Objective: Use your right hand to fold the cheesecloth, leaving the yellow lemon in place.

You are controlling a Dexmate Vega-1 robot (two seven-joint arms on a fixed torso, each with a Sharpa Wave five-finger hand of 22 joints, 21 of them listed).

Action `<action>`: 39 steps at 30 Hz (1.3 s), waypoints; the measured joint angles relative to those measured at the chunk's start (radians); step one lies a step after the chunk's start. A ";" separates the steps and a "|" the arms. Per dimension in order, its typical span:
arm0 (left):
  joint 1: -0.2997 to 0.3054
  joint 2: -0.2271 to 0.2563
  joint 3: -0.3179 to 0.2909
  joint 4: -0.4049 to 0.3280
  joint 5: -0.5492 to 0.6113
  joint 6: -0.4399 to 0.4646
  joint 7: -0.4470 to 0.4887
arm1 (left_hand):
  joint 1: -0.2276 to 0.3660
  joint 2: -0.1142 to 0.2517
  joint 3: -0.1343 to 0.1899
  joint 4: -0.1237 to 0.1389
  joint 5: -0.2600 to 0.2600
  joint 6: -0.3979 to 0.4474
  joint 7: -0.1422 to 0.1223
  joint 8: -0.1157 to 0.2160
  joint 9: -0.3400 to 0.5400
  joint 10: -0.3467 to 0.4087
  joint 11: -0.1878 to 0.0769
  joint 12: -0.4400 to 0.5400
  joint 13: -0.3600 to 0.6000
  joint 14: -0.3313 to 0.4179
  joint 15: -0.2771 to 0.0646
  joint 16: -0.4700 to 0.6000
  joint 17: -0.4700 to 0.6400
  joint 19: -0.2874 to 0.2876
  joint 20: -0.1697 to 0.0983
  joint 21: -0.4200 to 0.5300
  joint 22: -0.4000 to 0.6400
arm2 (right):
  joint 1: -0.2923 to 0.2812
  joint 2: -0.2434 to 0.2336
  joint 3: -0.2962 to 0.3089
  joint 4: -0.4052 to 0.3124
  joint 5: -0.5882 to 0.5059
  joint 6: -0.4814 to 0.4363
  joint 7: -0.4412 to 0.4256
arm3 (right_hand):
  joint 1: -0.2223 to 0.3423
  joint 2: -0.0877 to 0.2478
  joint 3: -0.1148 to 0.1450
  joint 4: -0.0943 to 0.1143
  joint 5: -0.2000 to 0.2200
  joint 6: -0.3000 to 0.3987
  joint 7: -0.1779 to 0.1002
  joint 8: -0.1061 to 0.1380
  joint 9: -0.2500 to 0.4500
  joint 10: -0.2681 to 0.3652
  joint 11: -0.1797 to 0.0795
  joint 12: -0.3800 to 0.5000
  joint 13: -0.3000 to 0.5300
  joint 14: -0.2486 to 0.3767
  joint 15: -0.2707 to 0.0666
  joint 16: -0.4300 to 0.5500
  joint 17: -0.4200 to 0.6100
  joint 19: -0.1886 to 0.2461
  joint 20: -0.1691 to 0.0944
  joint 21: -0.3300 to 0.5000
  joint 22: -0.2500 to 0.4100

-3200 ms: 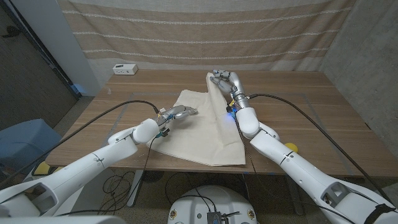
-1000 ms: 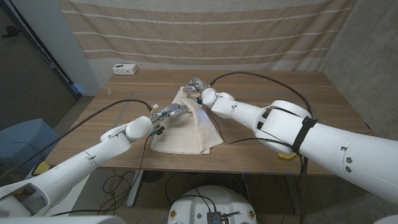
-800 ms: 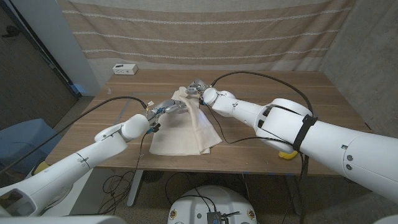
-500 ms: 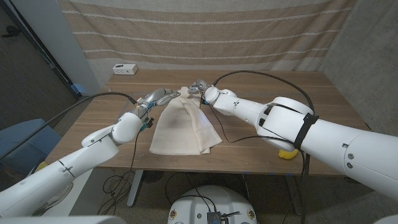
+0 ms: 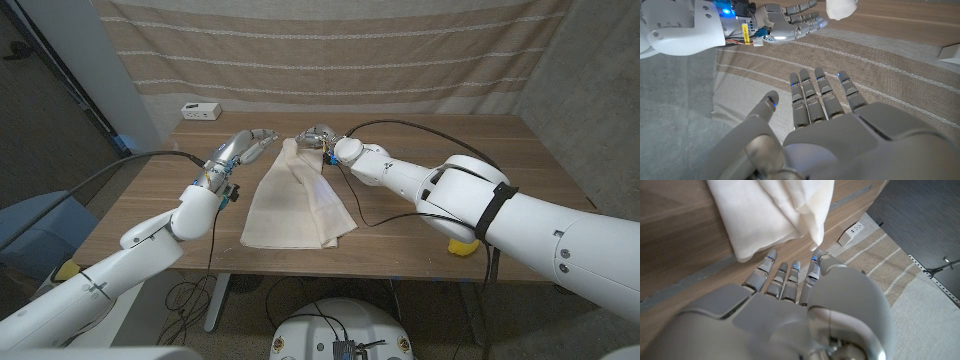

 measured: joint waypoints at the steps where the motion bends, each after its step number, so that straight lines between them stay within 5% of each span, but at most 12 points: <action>1: 0.000 -0.005 -0.003 0.006 0.002 -0.007 0.004 | 0.000 0.000 0.001 0.001 0.000 0.000 0.000 0.000 0.000 0.000 0.000 0.000 0.000 -0.001 0.001 0.000 0.000 -0.001 0.001 0.000 0.000 | 0.000 -0.002 0.014 0.006 0.010 0.023 0.039 | 0.004 0.004 0.011 0.005 0.000 -0.012 -0.006 0.000 0.000 -0.010 -0.005 0.000 0.000 -0.011 0.001 0.000 0.003 -0.011 0.000 0.000 0.000; 4: 0.000 -0.006 -0.003 0.007 0.005 -0.022 0.012 | 0.000 0.000 -0.002 0.006 0.000 -0.007 0.000 -0.004 0.000 -0.005 -0.005 -0.004 0.000 -0.001 0.001 0.000 0.005 -0.001 0.001 0.000 0.000 | 0.000 -0.008 0.039 0.012 0.010 0.023 0.039 | 0.006 0.006 0.038 0.013 0.004 -0.031 -0.025 0.000 0.000 -0.029 -0.022 0.000 0.000 -0.025 0.000 0.000 0.010 -0.028 -0.004 0.000 0.000; 8: 0.000 -0.027 -0.013 0.033 0.008 -0.038 0.017 | -0.007 0.006 -0.003 0.013 0.000 -0.014 -0.003 -0.004 0.000 -0.005 -0.005 -0.007 0.000 -0.001 0.001 0.000 0.005 -0.007 0.007 0.000 0.000 | -0.013 -0.023 0.068 0.010 0.043 0.149 0.223 | 0.012 0.011 0.061 0.014 0.004 -0.074 -0.010 -0.007 0.000 -0.037 -0.030 0.006 0.000 -0.029 0.003 0.000 0.012 -0.025 -0.001 0.005 0.000; 16: -0.007 -0.043 -0.017 0.062 0.002 -0.083 0.007 | -0.013 0.000 -0.003 0.021 0.000 -0.014 -0.003 -0.004 0.000 -0.007 -0.003 -0.007 0.000 -0.001 0.001 -0.005 0.005 -0.007 0.007 0.000 0.000 | -0.129 -0.148 0.108 -0.126 -0.008 0.217 0.283 | -0.040 -0.072 -0.005 0.005 -0.012 -0.117 0.054 -0.001 0.000 -0.002 0.020 0.027 -0.003 0.025 0.020 0.019 0.000 0.034 0.036 0.032 -0.003; 22: -0.016 -0.047 -0.017 0.082 -0.036 -0.144 -0.037 | -0.021 -0.008 -0.008 0.026 0.000 -0.008 0.002 -0.004 0.000 -0.011 0.000 -0.007 0.000 -0.029 0.006 -0.018 0.002 -0.014 0.014 0.000 0.000 | -0.238 -0.275 0.135 -0.283 -0.048 0.183 0.241 | -0.078 -0.110 -0.046 0.007 -0.012 -0.097 0.074 0.012 -0.003 0.025 0.031 0.035 -0.003 0.050 0.024 0.023 -0.009 0.044 0.025 0.041 -0.002; 24: -0.037 -0.053 -0.010 0.129 -0.052 -0.168 -0.054 | -0.021 -0.008 -0.008 0.026 0.000 -0.008 0.002 -0.004 0.000 -0.011 0.000 -0.007 0.000 -0.030 0.008 -0.018 0.002 -0.014 0.014 0.000 0.000 | -0.274 -0.319 0.145 -0.338 -0.141 0.095 0.135 | -0.078 -0.110 -0.046 0.007 -0.012 -0.097 0.074 0.013 -0.003 0.030 0.029 0.035 -0.003 0.050 0.024 0.023 -0.009 0.044 0.025 0.045 0.001; 28: -0.045 -0.055 -0.006 0.147 -0.064 -0.187 -0.068 | -0.021 -0.008 -0.008 0.026 0.000 -0.008 0.002 -0.004 0.000 -0.011 0.000 -0.007 0.000 -0.030 0.008 -0.018 0.002 -0.014 0.014 0.000 0.000 | -0.304 -0.358 0.155 -0.387 -0.178 0.059 0.090 | -0.078 -0.110 -0.046 0.007 -0.012 -0.097 0.074 0.013 -0.003 0.030 0.029 0.035 -0.003 0.053 0.020 0.023 -0.009 0.063 0.006 0.048 0.001; 33: -0.052 -0.058 -0.003 0.161 -0.077 -0.206 -0.082 | -0.021 -0.008 -0.008 0.026 0.000 -0.008 0.002 -0.003 0.000 -0.011 0.000 -0.007 0.000 -0.030 0.008 -0.018 0.002 -0.014 0.014 0.000 0.000 | -0.331 -0.389 0.161 -0.422 -0.206 0.032 0.063 | -0.078 -0.110 -0.046 0.007 -0.012 -0.097 0.074 0.013 -0.003 0.030 0.028 0.035 -0.003 0.042 0.009 0.023 -0.010 0.145 -0.075 0.045 -0.010; 39: -0.054 -0.058 -0.002 0.166 -0.085 -0.218 -0.091 | -0.021 -0.008 -0.008 0.026 0.000 -0.008 0.002 -0.003 0.000 -0.010 0.000 -0.007 0.000 -0.030 0.008 -0.018 0.002 -0.014 0.014 0.000 0.000 | -0.349 -0.408 0.164 -0.444 -0.215 0.027 0.054 | -0.078 -0.110 -0.046 0.007 -0.012 -0.097 0.074 0.012 -0.003 0.031 0.027 0.035 -0.003 0.027 -0.005 0.027 -0.011 0.145 -0.075 0.045 -0.004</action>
